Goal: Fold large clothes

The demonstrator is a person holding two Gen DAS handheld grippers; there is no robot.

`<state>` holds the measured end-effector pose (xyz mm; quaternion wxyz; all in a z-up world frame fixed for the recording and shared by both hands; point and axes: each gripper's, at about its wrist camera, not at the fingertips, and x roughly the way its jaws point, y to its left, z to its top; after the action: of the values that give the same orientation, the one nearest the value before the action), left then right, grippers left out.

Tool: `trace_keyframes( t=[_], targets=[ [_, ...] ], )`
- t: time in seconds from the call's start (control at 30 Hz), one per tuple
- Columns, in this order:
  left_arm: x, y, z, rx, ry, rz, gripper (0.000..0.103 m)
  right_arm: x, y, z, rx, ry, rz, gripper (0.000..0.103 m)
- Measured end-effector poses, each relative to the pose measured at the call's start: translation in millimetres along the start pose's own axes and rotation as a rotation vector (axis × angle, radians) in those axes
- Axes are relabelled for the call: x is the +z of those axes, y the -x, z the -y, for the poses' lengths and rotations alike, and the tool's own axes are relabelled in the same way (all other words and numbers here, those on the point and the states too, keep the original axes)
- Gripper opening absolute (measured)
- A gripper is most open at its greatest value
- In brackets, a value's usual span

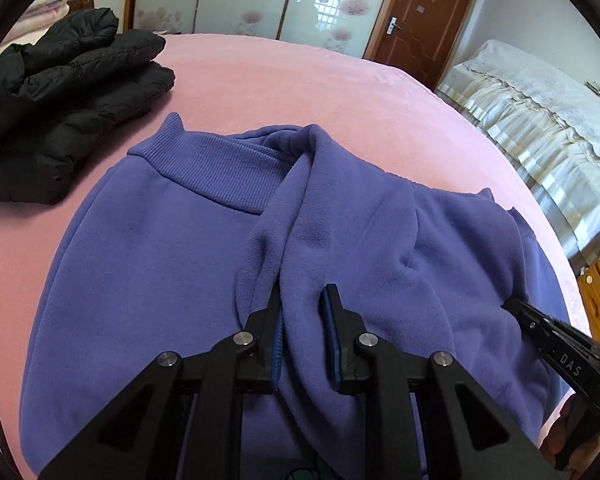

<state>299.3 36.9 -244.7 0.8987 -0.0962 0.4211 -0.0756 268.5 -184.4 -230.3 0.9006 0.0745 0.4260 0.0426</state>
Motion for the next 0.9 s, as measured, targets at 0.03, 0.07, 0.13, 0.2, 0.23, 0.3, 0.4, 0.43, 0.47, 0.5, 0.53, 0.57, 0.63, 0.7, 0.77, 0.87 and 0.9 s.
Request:
trace_keyframes(
  t=[0.03, 0.07, 0.13, 0.2, 0.23, 0.3, 0.4, 0.43, 0.47, 0.5, 0.53, 0.57, 0.63, 0.7, 0.77, 0.87, 0.9],
  targets=[
    [-2.3, 0.2, -1.4, -0.002, -0.001, 0.003, 0.017, 0.6, -1.1, -3.1, -0.006, 0.012, 0.003, 0.002],
    [-4.4, -0.8, -2.4, -0.004, -0.002, 0.007, 0.017, 0.5, -1.7, -5.4, -0.011, 0.022, 0.005, 0.002],
    [-5.9, -0.9, -3.5, -0.005, -0.001, 0.013, 0.017, -0.5, -2.1, -7.3, -0.020, 0.034, 0.010, 0.002],
    [-3.7, 0.1, -2.0, -0.001, -0.004, 0.010, 0.017, 0.4, -3.0, -9.9, -0.032, 0.045, 0.006, 0.002],
    [-2.7, 2.5, -0.3, -0.001, -0.004, 0.009, 0.017, 1.2, -3.2, -12.2, -0.044, 0.051, 0.001, 0.002],
    [2.4, 8.7, -1.3, -0.022, 0.017, -0.004, 0.017, 4.2, -2.3, -18.6, -0.073, 0.082, -0.014, 0.002],
    [10.6, 21.3, -4.9, -0.056, 0.079, -0.022, 0.019, 10.6, 3.1, -30.6, -0.107, 0.133, -0.037, 0.003],
    [12.7, 28.8, -7.3, -0.067, 0.101, -0.024, 0.024, 14.2, 10.0, -34.3, -0.105, 0.140, -0.033, 0.006],
    [14.4, 40.4, -10.5, -0.070, 0.129, -0.022, 0.035, 16.7, 16.6, -36.6, -0.096, 0.136, -0.024, 0.006],
    [14.7, 51.2, -13.8, -0.057, 0.149, -0.014, 0.044, 18.9, 24.4, -38.3, -0.085, 0.128, -0.015, 0.006],
    [14.2, 59.4, -16.7, -0.048, 0.164, -0.005, 0.054, 21.4, 33.4, -39.5, -0.065, 0.114, -0.003, 0.006],
    [12.7, 71.9, -21.2, -0.035, 0.187, 0.013, 0.055, 23.3, 43.6, -40.3, -0.037, 0.096, 0.010, 0.006],
    [6.4, 97.8, -31.5, -0.021, 0.209, 0.033, 0.055, 24.8, 62.9, -44.5, -0.001, 0.083, 0.046, 0.006],
    [-2.5, 116.9, -42.2, 0.010, 0.222, 0.045, 0.056, 22.7, 81.1, -50.7, 0.009, 0.098, 0.096, 0.006],
    [-11.8, 130.2, -52.2, 0.033, 0.229, 0.046, 0.058, 17.6, 94.8, -56.5, 0.041, 0.078, 0.114, 0.006],
    [-27.9, 145.3, -71.1, 0.058, 0.250, 0.033, 0.060, 7.5, 107.6, -65.6, 0.067, 0.060, 0.133, 0.006],
    [-31.1, 148.4, -75.1, 0.061, 0.258, 0.028, 0.060, 5.1, 110.3, -68.5, 0.064, 0.061, 0.141, 0.006]
  ],
)
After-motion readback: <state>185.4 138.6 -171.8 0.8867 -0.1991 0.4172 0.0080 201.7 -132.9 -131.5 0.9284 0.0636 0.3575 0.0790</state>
